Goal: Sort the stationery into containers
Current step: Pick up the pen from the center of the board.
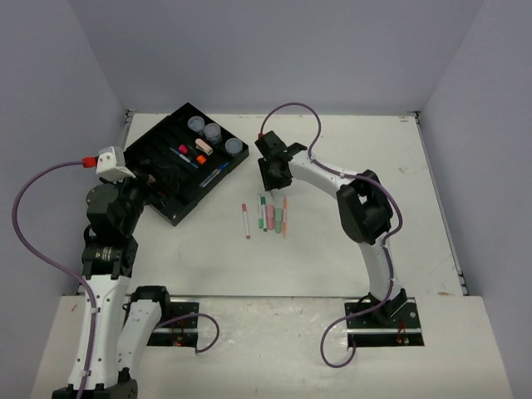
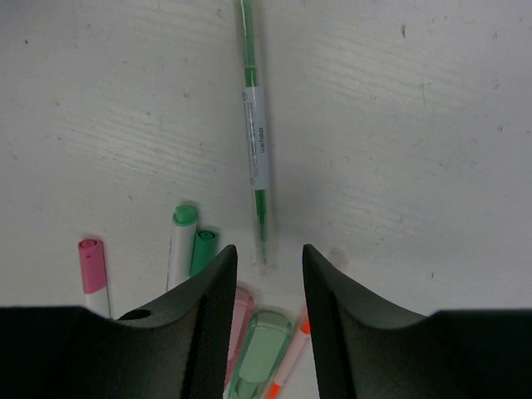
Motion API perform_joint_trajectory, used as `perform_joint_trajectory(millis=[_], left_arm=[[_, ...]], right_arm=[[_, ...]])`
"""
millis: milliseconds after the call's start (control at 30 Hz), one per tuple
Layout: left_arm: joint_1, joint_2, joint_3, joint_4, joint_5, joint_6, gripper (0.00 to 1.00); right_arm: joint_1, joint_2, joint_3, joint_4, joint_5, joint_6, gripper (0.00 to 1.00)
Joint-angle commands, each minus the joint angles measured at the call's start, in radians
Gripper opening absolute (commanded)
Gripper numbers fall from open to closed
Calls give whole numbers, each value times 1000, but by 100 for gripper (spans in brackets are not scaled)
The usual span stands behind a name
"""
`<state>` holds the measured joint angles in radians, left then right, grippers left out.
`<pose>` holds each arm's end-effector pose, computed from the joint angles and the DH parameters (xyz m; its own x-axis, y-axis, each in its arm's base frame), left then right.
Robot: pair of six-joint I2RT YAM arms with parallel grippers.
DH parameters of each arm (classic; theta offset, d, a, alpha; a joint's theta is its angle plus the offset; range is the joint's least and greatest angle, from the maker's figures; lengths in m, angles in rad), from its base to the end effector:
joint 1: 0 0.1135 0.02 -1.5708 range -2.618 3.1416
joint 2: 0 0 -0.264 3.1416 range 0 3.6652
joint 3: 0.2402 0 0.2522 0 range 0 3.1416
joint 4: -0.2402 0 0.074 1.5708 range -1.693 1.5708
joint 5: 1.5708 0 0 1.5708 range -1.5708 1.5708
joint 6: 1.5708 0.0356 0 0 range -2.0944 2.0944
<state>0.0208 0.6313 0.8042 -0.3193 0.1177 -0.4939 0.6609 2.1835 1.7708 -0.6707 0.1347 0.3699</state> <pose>0.1461 -0.0011 0.3546 -0.1737 -0.4745 -0.8630 0.0149 0.8749 -0.4841 0.3751 0.2856 0.1896 -0.8523 -0.2089 -0.4796 -0.2687 0.9614 0.0587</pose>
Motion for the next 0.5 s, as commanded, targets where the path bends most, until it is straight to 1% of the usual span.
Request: perform_joint_trajectory(millis=[0,167,333,467], left_arm=[[-3,7,-34,-11,40,48,100],[-3,15,-46,-6,49,44,100],[-4,13,-38,-25,65,46,100],[-3,0,-19,-44,83,52,100]], right_arm=[[5,62,111,-76,-14,-34,38],[1,86,149,-97,-33,-36,35],[-1,138,202,-176,-100,-24,34],[-6,136,185,-183,-118,-4,33]])
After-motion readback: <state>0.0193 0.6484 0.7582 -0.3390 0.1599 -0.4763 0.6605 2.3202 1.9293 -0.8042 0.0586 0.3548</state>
